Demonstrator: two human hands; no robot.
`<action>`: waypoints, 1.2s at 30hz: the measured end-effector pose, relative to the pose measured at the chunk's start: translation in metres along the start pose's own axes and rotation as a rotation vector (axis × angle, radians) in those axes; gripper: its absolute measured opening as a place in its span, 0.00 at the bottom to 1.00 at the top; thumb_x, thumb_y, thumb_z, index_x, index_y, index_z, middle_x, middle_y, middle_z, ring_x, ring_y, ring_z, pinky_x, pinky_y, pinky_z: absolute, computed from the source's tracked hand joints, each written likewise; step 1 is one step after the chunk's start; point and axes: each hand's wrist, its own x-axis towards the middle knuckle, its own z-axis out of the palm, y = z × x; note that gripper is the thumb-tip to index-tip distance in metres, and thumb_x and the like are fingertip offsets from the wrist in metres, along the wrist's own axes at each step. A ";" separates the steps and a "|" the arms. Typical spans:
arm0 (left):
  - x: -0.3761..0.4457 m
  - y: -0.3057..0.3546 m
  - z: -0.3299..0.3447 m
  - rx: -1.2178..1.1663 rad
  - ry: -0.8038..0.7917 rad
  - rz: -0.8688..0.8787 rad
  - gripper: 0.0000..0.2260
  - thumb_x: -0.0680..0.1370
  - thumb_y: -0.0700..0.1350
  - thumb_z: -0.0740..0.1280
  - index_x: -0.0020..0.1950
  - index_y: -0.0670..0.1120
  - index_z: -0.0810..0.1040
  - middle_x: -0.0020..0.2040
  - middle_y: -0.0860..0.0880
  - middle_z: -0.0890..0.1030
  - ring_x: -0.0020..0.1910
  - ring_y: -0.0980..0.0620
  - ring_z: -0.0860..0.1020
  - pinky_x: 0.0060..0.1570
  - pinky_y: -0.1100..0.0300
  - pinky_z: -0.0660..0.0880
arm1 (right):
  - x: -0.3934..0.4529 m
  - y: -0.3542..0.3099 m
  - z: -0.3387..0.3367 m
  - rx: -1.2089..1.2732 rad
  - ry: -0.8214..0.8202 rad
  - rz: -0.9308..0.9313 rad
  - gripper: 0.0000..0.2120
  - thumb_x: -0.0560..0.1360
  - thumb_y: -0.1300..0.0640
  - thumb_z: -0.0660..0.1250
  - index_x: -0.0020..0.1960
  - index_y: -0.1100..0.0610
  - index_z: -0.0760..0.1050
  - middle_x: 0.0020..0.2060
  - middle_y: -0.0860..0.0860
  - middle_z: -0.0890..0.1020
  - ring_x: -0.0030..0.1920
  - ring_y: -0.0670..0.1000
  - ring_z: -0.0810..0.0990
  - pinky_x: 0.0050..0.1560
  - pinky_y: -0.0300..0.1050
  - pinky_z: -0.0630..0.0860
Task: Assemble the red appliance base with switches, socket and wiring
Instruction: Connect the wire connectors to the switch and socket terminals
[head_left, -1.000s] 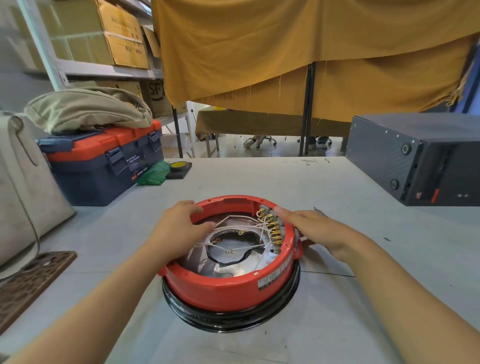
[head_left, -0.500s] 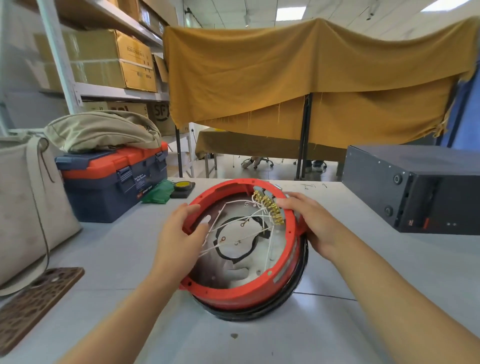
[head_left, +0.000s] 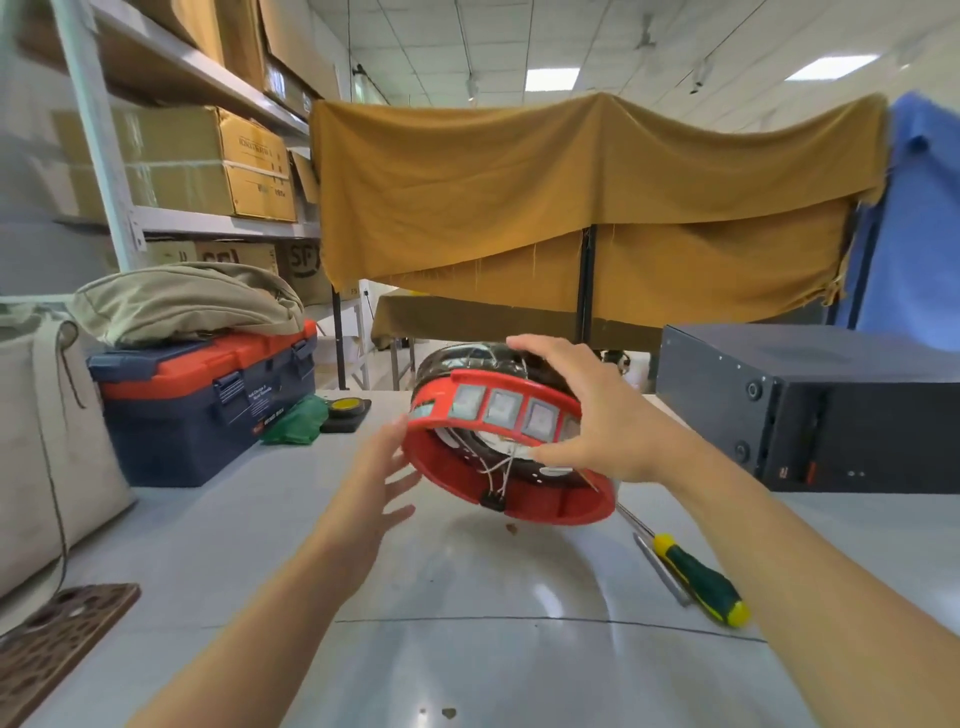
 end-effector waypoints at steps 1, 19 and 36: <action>0.000 0.000 -0.002 0.002 -0.011 -0.036 0.27 0.70 0.68 0.58 0.67 0.59 0.67 0.63 0.48 0.74 0.60 0.47 0.75 0.59 0.47 0.71 | -0.003 0.001 0.002 -0.021 -0.020 -0.011 0.42 0.67 0.55 0.76 0.72 0.40 0.56 0.64 0.38 0.65 0.63 0.39 0.62 0.68 0.48 0.66; 0.022 -0.003 -0.003 0.089 -0.041 -0.404 0.27 0.74 0.62 0.63 0.61 0.41 0.70 0.49 0.35 0.78 0.34 0.43 0.84 0.28 0.58 0.79 | -0.039 0.017 0.039 -0.449 -0.143 -0.191 0.49 0.72 0.46 0.71 0.72 0.36 0.34 0.69 0.29 0.34 0.68 0.30 0.30 0.65 0.28 0.27; 0.027 -0.029 -0.005 0.421 -0.027 -0.298 0.22 0.75 0.63 0.59 0.60 0.49 0.73 0.59 0.49 0.76 0.41 0.46 0.84 0.47 0.55 0.81 | -0.057 0.074 0.079 0.634 0.269 0.703 0.26 0.79 0.43 0.57 0.74 0.50 0.60 0.71 0.43 0.65 0.71 0.48 0.64 0.69 0.46 0.60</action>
